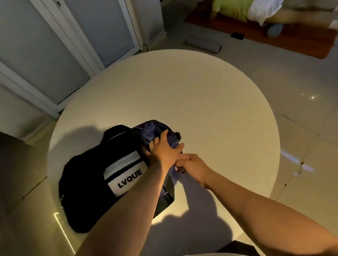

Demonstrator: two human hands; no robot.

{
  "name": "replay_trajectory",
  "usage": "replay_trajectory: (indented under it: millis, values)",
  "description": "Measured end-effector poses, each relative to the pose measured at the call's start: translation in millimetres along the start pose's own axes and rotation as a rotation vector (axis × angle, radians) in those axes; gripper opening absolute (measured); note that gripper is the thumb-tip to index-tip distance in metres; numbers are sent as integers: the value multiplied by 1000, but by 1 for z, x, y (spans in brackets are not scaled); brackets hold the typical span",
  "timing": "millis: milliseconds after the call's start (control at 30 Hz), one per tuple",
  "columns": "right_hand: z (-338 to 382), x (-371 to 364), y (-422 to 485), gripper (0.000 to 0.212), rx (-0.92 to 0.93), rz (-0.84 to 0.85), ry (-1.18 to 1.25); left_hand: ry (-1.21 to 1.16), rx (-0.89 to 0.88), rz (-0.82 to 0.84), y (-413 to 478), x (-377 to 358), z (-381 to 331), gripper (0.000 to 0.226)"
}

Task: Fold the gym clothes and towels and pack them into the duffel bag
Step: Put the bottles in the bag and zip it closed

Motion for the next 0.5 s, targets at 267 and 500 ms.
replay_trajectory:
  millis: [267, 500]
  values:
    - [-30, 31, -7, 31, -52, -114, 59, -229, 84, -202, -23, 15, 19, 28]
    - [-34, -4, 15, 26, -51, 22, 78, -365, 81, -222, -45, 25, 31, 39]
Point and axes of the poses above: each hand's wrist, its own y-axis towards the middle knuckle, its own x-axis out of the back of the hand, z = x × y, the point moved 7 cm from there along y, towards the middle knuckle, and after that the axes turned 8 degrees about z, right-handed, at the moved point
